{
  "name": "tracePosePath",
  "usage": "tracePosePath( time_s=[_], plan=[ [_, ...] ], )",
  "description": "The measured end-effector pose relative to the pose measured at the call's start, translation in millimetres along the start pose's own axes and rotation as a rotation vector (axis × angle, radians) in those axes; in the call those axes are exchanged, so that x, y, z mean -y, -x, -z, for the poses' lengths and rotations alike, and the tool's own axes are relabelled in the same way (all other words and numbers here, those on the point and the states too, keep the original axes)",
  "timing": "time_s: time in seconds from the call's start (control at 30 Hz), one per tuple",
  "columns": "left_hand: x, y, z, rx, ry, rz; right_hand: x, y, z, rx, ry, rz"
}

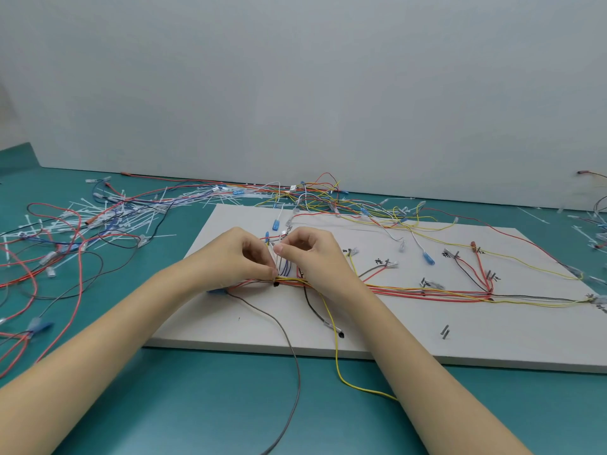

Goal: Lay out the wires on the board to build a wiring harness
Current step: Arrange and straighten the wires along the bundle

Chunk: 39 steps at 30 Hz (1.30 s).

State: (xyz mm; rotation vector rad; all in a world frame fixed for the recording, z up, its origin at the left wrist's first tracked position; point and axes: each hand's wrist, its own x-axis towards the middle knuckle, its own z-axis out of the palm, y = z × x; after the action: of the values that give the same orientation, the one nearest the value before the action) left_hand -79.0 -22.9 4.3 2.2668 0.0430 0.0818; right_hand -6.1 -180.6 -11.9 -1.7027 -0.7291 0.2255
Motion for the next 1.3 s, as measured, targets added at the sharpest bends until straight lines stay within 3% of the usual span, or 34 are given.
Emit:
tracePosePath(
  time_s=[0.37, 1.07, 1.3],
  plan=[
    [1.8, -0.3, 1.8, 0.02, 0.008, 0.0, 2.4, 1.4, 3.7, 0.059, 0.181, -0.045],
    [4.3, -0.3, 0.6, -0.055, -0.123, -0.08, 6.2, 2.0, 0.8, 0.151, -0.062, -0.083],
    [1.7, -1.6, 11.2, 0.027, -0.037, -0.044, 5.3, 2.6, -4.0, 0.079, 0.061, -0.003]
  ],
)
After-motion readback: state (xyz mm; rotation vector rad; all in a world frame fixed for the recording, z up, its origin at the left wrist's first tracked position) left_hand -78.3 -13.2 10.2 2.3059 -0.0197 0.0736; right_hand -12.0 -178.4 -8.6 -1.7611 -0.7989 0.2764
